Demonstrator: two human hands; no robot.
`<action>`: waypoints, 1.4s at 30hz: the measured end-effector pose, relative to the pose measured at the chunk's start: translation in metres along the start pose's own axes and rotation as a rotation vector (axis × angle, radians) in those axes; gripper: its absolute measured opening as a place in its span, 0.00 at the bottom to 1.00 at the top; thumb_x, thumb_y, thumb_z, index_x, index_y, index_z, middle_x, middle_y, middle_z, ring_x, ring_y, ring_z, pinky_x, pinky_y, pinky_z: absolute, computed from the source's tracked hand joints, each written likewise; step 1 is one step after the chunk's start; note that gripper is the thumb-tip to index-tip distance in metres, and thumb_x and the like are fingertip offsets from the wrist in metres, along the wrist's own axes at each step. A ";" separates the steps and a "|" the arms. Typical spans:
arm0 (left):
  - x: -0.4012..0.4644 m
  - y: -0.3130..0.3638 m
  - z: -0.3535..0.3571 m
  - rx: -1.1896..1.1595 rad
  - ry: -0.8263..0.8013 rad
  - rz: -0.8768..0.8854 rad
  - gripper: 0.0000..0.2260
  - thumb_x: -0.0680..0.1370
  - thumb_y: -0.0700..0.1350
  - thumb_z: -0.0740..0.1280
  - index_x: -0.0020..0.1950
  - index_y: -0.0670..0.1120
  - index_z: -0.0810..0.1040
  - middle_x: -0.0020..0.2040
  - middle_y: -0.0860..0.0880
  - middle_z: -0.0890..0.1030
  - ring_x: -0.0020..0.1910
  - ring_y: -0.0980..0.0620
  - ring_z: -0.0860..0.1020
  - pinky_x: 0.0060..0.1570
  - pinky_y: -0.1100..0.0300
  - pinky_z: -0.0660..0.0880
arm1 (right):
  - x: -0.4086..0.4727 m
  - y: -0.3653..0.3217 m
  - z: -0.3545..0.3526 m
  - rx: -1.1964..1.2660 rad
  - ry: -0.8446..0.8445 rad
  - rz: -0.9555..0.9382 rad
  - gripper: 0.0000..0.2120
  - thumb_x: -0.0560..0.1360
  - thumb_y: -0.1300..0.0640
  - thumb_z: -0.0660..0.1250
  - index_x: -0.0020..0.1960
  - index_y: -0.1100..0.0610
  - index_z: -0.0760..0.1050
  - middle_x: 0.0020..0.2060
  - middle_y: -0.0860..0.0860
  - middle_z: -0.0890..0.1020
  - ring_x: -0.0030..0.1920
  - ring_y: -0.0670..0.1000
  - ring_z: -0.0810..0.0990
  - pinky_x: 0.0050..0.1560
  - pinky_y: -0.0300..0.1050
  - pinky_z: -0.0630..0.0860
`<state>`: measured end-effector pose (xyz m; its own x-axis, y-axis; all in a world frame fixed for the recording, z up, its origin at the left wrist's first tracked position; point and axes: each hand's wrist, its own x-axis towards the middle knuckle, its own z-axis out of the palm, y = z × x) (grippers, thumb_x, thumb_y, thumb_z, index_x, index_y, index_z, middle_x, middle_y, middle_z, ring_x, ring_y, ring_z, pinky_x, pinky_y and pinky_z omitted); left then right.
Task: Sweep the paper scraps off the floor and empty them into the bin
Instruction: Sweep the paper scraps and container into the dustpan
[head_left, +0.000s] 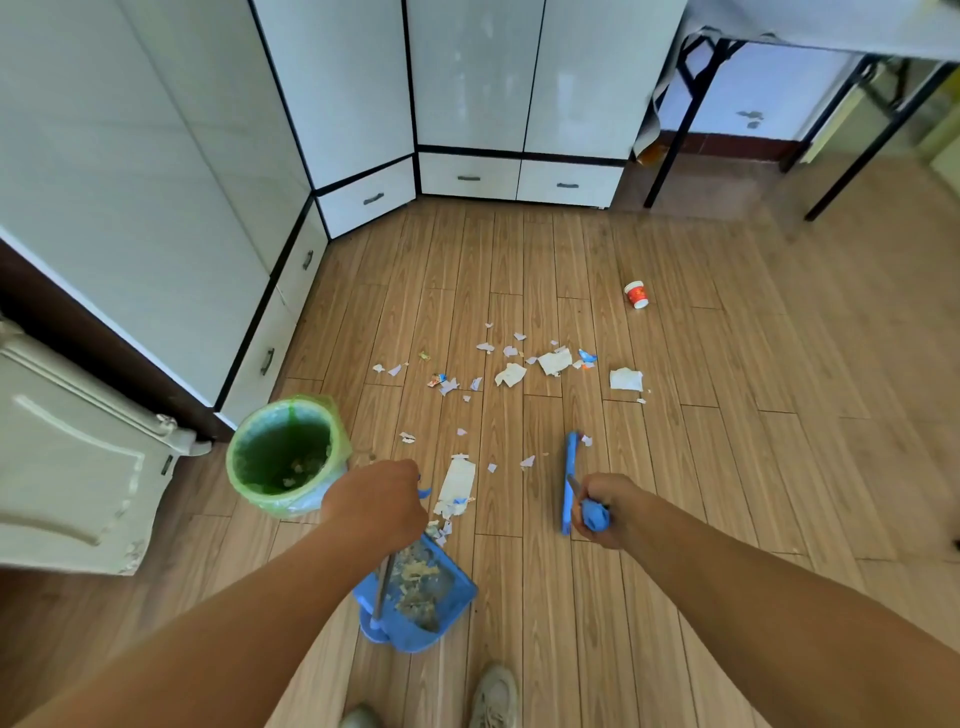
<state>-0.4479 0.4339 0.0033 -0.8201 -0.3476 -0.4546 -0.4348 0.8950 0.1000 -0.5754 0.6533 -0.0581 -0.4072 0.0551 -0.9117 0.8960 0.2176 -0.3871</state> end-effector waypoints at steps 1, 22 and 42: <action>0.000 0.002 0.000 0.004 0.006 0.002 0.13 0.74 0.42 0.61 0.58 0.47 0.73 0.49 0.51 0.77 0.51 0.47 0.79 0.43 0.56 0.73 | 0.002 0.002 0.003 -0.028 0.000 0.008 0.10 0.76 0.69 0.53 0.54 0.64 0.69 0.35 0.57 0.71 0.28 0.49 0.69 0.18 0.35 0.73; -0.001 0.035 0.020 -0.195 -0.009 -0.079 0.04 0.74 0.40 0.60 0.46 0.48 0.67 0.45 0.49 0.77 0.46 0.46 0.78 0.41 0.56 0.72 | 0.002 0.008 0.013 -0.289 -0.143 -0.068 0.07 0.75 0.71 0.55 0.47 0.64 0.69 0.30 0.56 0.71 0.21 0.49 0.71 0.19 0.34 0.68; 0.047 0.044 0.021 -0.423 -0.055 -0.094 0.08 0.75 0.40 0.61 0.53 0.41 0.72 0.52 0.43 0.77 0.51 0.42 0.79 0.42 0.53 0.71 | 0.001 -0.013 0.067 -0.438 -0.122 -0.071 0.05 0.76 0.68 0.60 0.52 0.64 0.70 0.29 0.56 0.73 0.25 0.50 0.72 0.20 0.36 0.69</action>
<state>-0.4979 0.4626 -0.0325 -0.7538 -0.3960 -0.5244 -0.6298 0.6631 0.4046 -0.5758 0.5849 -0.0637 -0.4172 -0.0845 -0.9049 0.6969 0.6093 -0.3783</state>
